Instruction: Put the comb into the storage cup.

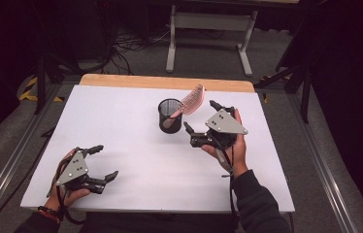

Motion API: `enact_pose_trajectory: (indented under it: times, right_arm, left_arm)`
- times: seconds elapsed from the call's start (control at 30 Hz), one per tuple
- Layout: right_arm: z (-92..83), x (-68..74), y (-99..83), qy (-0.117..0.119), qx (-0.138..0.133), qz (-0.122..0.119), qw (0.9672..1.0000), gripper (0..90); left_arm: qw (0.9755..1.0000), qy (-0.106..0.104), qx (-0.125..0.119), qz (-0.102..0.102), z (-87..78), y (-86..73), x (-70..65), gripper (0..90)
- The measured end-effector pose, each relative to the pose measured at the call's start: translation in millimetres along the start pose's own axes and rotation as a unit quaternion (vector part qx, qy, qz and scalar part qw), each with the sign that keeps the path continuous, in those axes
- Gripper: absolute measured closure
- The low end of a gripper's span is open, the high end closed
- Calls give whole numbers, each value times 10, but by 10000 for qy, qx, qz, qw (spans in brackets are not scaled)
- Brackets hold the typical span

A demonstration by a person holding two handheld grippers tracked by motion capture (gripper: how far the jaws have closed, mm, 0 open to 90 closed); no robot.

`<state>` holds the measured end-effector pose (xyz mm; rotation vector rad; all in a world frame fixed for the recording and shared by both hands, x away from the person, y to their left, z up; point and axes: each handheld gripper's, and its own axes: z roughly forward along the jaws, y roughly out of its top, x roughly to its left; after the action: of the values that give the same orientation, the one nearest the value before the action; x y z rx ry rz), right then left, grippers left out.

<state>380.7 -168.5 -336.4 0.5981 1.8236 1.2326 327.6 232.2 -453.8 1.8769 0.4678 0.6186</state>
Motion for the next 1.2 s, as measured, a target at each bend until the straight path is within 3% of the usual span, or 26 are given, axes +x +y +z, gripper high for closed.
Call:
enact_pose_trajectory:
  times: [0.3,0.67,1.2]
  right_arm:
    - [-57,43,-18,17,68,-180,9998,53]
    - [-145,24,-91,68,68,-121,9999,56]
    - [-231,76,-166,3,80,-250,9997,58]
  left_arm:
    - [10000,-5,5,-23,-1,-4,2,67]
    - [10000,5,3,-1,-3,-9,9,68]
    - [10000,25,26,11,3,-12,9,67]
